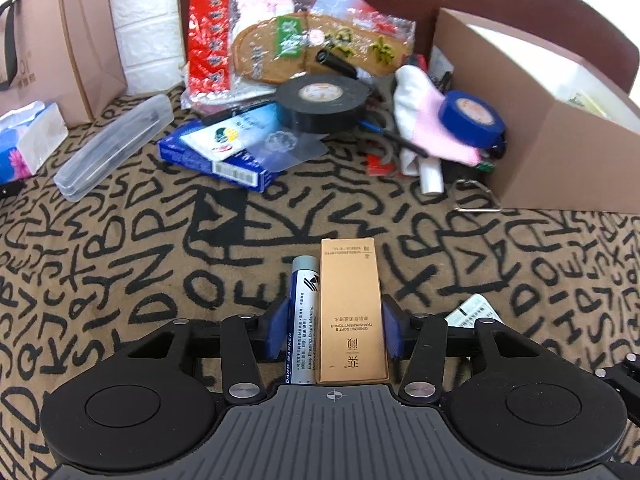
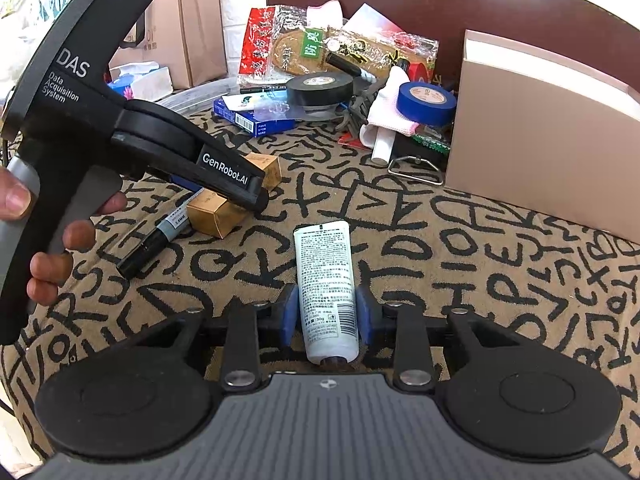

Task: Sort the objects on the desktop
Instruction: 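Lift the tan box and marker in the left tool while the right tool lifts the white tube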

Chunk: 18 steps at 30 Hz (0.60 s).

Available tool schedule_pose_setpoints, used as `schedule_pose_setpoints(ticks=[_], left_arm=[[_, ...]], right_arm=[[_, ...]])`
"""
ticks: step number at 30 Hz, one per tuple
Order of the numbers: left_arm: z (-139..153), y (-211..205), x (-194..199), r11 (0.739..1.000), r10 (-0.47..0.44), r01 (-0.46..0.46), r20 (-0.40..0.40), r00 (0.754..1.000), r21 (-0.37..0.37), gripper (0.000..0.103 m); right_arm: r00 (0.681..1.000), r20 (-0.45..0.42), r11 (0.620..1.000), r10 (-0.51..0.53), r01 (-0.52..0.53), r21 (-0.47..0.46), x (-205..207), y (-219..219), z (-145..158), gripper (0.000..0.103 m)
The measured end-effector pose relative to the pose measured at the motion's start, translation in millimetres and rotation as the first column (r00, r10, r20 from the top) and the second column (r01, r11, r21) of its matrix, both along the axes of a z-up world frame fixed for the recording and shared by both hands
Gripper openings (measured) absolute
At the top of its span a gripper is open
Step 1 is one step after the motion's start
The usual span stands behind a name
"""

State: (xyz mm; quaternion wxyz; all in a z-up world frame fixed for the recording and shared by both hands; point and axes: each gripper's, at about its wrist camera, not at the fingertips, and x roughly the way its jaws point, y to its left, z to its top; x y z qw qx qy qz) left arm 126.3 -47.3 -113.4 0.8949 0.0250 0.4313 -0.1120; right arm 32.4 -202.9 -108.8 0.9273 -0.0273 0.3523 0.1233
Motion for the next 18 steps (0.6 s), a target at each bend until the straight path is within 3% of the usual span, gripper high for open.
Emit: schedule_pose_setpoints(ticks=[8,18], left_arm=[[39.7,-34.4,-5.5,0.997,-0.078,0.079,0.081,0.994,-0.019,0.049],[108.0,-102.7,19.6,0.979,-0.176,0.193,0.201,0.964,-0.064,0.049]], right_arm=[[0.996,0.077,0.999,-0.033,0.03,0.037,-0.1,-23.9,27.2,0.034],[0.964,0.231,0.989,-0.134,0.115,0.094,24.7,-83.9,98.2,0.034]])
